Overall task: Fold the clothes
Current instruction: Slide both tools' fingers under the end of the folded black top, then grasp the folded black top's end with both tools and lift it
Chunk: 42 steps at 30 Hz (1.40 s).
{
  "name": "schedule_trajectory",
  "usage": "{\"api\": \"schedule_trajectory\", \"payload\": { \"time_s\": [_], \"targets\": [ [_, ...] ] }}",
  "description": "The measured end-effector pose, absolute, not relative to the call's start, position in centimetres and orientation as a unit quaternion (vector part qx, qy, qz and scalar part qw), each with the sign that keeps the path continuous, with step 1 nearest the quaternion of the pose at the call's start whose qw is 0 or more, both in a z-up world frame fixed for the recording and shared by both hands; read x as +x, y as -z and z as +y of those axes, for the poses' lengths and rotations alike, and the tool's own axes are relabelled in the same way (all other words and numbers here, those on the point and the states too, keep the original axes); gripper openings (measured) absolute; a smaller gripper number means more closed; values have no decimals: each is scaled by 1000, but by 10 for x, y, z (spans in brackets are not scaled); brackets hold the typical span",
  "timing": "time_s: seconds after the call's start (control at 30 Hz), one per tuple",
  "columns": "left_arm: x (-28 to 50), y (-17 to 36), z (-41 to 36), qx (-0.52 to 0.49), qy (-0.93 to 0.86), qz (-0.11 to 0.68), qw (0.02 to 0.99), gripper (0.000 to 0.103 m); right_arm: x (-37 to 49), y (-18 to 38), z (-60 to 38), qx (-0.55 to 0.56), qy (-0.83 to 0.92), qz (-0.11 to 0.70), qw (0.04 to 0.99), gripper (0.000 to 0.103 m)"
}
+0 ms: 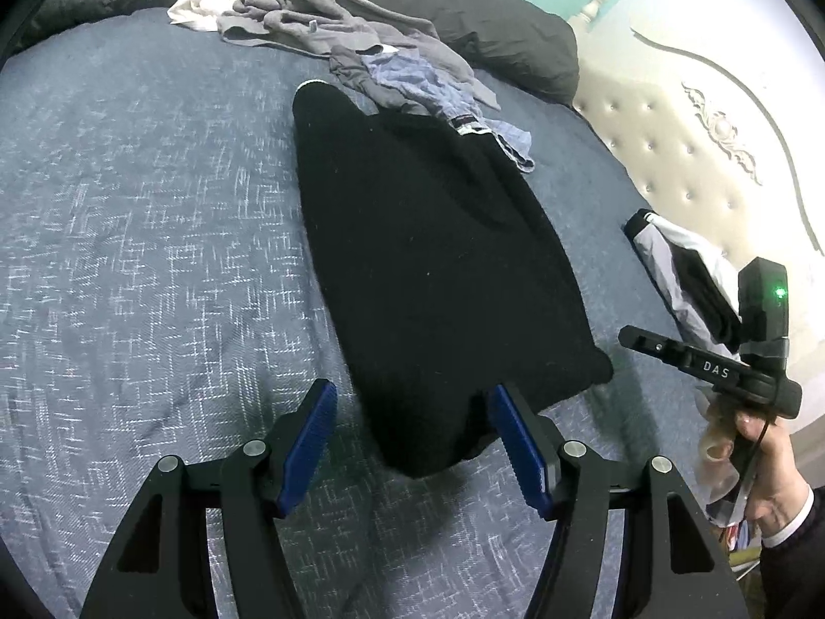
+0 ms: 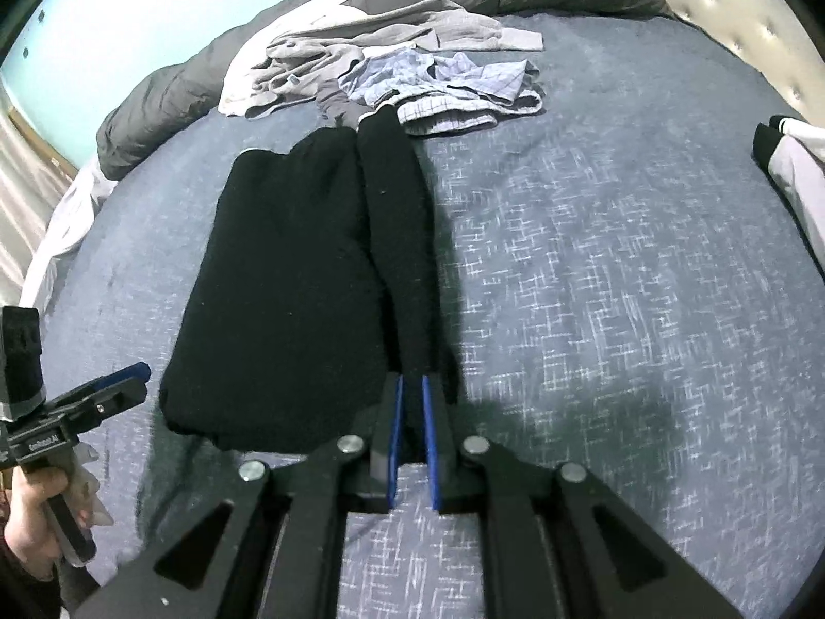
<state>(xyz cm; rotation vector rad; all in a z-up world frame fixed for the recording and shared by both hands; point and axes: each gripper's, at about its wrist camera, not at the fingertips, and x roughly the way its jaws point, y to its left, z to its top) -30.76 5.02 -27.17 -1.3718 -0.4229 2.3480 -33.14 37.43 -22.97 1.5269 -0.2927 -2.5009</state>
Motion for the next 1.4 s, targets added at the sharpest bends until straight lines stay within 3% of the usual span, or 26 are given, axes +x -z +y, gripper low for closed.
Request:
{"api": "schedule_trajectory", "payload": {
  "time_s": [0.03, 0.1, 0.33, 0.57, 0.67, 1.03, 1.4],
  "targets": [
    [-309, 270, 51, -489, -837, -148, 193, 67, -332, 230, 375, 519, 843, -104, 98, 33],
    [-311, 266, 51, -488, -838, -148, 193, 67, -333, 230, 378, 523, 839, -113, 101, 47],
    [-327, 273, 41, -493, -833, -170, 185, 71, -347, 246, 374, 552, 817, -117, 120, 63],
    [-346, 300, 47, -511, -815, -187, 199, 76, -372, 275, 373, 572, 798, -126, 143, 68],
    [-353, 312, 50, -512, -809, -202, 206, 86, -380, 282, 376, 572, 793, -139, 157, 71],
    [-371, 324, 58, -511, -800, -228, 217, 86, -400, 293, 376, 581, 774, -157, 197, 72],
    [-386, 331, 70, -521, -793, -232, 213, 86, -417, 293, 355, 595, 762, -124, 221, 70]
  ]
}}
